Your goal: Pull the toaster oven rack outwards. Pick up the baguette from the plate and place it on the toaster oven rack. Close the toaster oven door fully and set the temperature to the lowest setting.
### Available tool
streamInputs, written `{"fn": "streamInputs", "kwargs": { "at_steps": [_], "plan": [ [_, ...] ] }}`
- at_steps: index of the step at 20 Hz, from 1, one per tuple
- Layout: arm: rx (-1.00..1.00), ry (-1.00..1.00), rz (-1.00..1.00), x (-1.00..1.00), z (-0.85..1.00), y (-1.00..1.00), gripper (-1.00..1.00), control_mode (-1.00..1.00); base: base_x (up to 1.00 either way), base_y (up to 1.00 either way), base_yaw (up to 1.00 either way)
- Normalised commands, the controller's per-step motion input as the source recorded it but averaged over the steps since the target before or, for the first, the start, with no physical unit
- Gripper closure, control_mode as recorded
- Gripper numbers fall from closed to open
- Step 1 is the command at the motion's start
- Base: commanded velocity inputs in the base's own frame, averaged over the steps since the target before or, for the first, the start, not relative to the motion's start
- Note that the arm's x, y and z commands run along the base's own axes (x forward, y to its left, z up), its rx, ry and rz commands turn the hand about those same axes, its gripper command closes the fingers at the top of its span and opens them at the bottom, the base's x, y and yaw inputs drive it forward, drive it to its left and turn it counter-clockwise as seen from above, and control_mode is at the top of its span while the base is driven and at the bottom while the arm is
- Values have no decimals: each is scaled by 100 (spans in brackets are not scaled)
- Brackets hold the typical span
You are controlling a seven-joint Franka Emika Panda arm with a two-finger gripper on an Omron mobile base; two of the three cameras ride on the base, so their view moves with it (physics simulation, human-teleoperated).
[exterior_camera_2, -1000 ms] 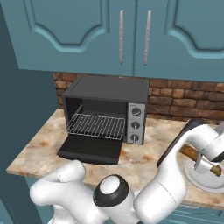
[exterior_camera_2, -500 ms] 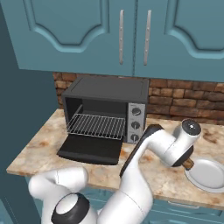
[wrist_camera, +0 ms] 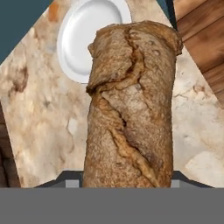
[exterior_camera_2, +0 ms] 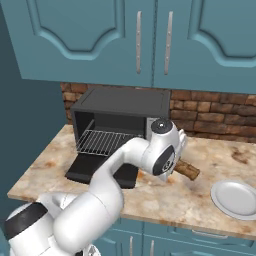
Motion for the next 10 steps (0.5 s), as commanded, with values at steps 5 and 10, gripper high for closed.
{"fn": "streamInputs", "kwargs": {
  "at_steps": [5,10],
  "plan": [
    [-7,0,4,-9,19,66,100,-100,0,0,0],
    [0,0,5,-7,15,68,100,-100,0,0,0]
  ]
}}
